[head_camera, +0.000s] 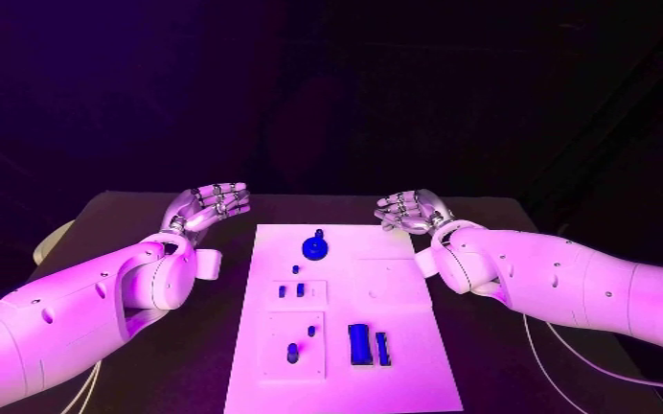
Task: Assemble the parts on the task board
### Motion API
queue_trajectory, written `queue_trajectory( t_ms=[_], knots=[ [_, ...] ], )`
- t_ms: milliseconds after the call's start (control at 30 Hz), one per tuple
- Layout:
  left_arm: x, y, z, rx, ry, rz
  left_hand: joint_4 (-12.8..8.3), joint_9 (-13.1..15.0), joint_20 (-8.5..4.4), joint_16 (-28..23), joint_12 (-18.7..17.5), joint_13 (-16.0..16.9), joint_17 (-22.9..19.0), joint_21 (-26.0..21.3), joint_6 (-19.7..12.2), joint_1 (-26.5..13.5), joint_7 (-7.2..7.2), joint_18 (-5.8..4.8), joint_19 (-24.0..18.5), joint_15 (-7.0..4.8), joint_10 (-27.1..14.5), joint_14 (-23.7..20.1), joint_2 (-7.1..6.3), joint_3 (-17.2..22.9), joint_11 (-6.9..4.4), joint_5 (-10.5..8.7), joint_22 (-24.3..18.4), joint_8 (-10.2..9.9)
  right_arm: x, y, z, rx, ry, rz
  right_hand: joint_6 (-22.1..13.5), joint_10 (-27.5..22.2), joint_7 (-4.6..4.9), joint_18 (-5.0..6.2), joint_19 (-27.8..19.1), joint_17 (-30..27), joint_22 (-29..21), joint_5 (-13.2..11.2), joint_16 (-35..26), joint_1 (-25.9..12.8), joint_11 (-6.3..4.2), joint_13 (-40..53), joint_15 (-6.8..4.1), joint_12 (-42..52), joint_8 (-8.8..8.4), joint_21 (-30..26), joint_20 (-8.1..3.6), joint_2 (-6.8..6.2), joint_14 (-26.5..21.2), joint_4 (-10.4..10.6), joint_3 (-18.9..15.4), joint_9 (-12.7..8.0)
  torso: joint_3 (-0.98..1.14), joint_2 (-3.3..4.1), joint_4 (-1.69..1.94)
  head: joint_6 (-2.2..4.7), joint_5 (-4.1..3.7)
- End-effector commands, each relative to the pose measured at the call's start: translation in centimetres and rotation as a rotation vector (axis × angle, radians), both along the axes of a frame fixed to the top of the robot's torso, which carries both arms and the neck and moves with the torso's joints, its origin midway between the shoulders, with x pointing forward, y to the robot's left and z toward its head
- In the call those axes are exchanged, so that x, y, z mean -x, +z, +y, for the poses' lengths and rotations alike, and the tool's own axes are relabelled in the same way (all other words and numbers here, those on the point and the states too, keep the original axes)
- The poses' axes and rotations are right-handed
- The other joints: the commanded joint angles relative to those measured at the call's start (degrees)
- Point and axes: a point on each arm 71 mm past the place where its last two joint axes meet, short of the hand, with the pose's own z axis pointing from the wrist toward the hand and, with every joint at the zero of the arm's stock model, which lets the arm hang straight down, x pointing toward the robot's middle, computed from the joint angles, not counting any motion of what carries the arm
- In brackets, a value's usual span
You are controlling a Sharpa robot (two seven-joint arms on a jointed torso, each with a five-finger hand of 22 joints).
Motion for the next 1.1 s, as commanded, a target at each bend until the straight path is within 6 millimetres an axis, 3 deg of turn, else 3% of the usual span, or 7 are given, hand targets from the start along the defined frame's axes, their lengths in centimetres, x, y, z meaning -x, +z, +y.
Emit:
queue_trajectory(
  t_ms=[33, 233, 267, 433, 567, 667, 1100],
  knots=[
    [0.2, 0.0, 0.1, -0.001, 0.0, 0.002, -6.3, -10.4, -15.74, -18.9, -8.2, -3.4, -6.8, -13.0, -44.5, -24.6, -11.07, -9.44, -36.8, -9.88, -51.7, -40.0, 11.27, -28.6, -10.97, -14.54, -8.8, -13.7, 0.2, 0.0, 0.0, 0.0, 0.0, 0.0, -46.8, -58.1, -10.45, -10.17, -56.6, -24.9, -28.4, -11.2, -14.5, -25.7, -8.16, -15.8, -5.84, -6.9, -12.76, -3.5, -11.78, 10.83, -57.0, -15.2, -20.9, -19.4, 0.05, -0.08, -0.16, -0.17, 0.12],
    [1.0, 0.0, -0.6, 0.001, 0.029, 0.0, -6.3, -10.4, -15.74, -18.9, -8.2, -3.4, -6.8, -13.0, -44.5, -35.7, -11.07, -9.44, -36.8, -9.88, -51.7, -40.0, 11.27, -28.6, -10.97, -14.54, -8.8, -13.7, 0.9, 0.7, 1.6, -0.082, -0.01, -0.025, -46.8, -58.1, -10.45, -10.17, -56.6, -24.9, -28.4, -11.2, -14.5, -37.2, -8.16, -15.8, -5.84, -6.9, -12.76, -3.5, -11.78, 10.83, -57.0, -15.2, -20.9, -19.4, 0.97, -1.16, -1.61, 0.5, 2.02],
    [1.4, 0.0, -0.9, 0.001, 0.041, 0.0, -6.3, -10.4, -15.74, -18.9, -8.2, -3.4, -6.8, -13.0, -44.5, -76.8, -11.07, -9.44, -36.8, -9.88, -51.7, -40.0, 11.27, -28.6, -10.97, -14.54, -8.8, -13.7, 1.2, 1.0, 2.3, -0.116, -0.015, -0.035, -46.8, -58.1, -10.45, -10.17, -56.6, -24.9, -28.4, -11.2, -14.5, -79.9, -8.16, -15.8, -5.84, -6.9, -12.76, -3.5, -11.78, 10.83, -57.0, -15.2, -20.9, -19.4, 1.37, -1.62, -2.24, 0.79, 2.84],
    [3.2, 0.1, -2.1, 0.001, 0.094, 0.0, -6.3, -10.4, -15.74, -18.9, -8.2, -3.4, -6.8, -13.0, -44.5, -76.8, -11.07, -9.44, -36.8, -9.88, -51.7, -40.0, 11.27, -28.6, -10.97, -14.54, -8.8, -13.7, 2.6, 2.4, 5.0, -0.252, -0.042, -0.066, -46.8, -58.1, -10.45, -10.17, -56.6, -24.9, -28.4, -11.2, -14.5, -79.9, -8.16, -15.8, -5.84, -6.9, -12.76, -3.5, -11.78, 10.83, -57.0, -15.2, -20.9, -19.4, 2.81, -3.29, -4.49, 1.84, 5.78],
    [4.9, 0.2, -3.1, -0.002, 0.141, 0.002, -6.3, -10.4, -15.74, -18.9, -8.2, -3.4, -6.8, -13.0, -44.5, -76.8, -11.07, -9.44, -36.8, -9.88, -51.7, -40.0, 11.27, -28.6, -10.97, -14.54, -8.8, -13.7, 3.7, 3.5, 6.7, -0.341, -0.064, -0.079, -46.8, -58.1, -10.45, -10.17, -56.6, -24.9, -28.4, -11.2, -14.5, -79.9, -8.16, -15.8, -5.84, -6.9, -12.76, -3.5, -11.78, 10.83, -57.0, -15.2, -20.9, -19.4, 3.56, -4.16, -5.67, 2.39, 7.33],
    [5.8, 0.4, -3.6, -0.005, 0.163, 0.004, -6.3, -10.4, -15.74, -18.9, -8.2, -3.4, -6.8, -13.0, -44.5, -76.8, -11.07, -9.44, -36.8, -9.88, -51.7, -40.0, 11.27, -28.6, -10.97, -14.54, -8.8, -13.7, 4.2, 4.0, 7.3, -0.375, -0.074, -0.082, -46.8, -58.1, -10.45, -10.17, -56.6, -24.9, -28.4, -11.2, -14.5, -79.9, -8.16, -15.8, -5.84, -6.9, -12.76, -3.5, -11.78, 10.83, -57.0, -15.2, -20.9, -19.4, 3.75, -4.38, -5.96, 2.53, 7.71],
    [6.6, 0.5, -4.0, -0.008, 0.184, 0.006, -6.3, -10.4, -15.74, -18.9, -8.2, -3.4, -6.8, -13.0, -44.5, -76.8, -11.07, -9.44, -36.8, -9.88, -51.7, -40.0, 11.27, -28.6, -10.97, -14.54, -8.8, -13.7, 4.5, 4.2, 7.7, -0.392, -0.079, -0.083, -46.8, -58.1, -10.45, -10.17, -56.6, -24.9, -28.4, -11.2, -14.5, -79.9, -8.16, -15.8, -5.84, -6.9, -12.76, -3.5, -11.78, 10.83, -57.0, -15.2, -20.9, -19.4, 3.76, -4.39, -5.97, 2.53, 7.73]
  ],
)
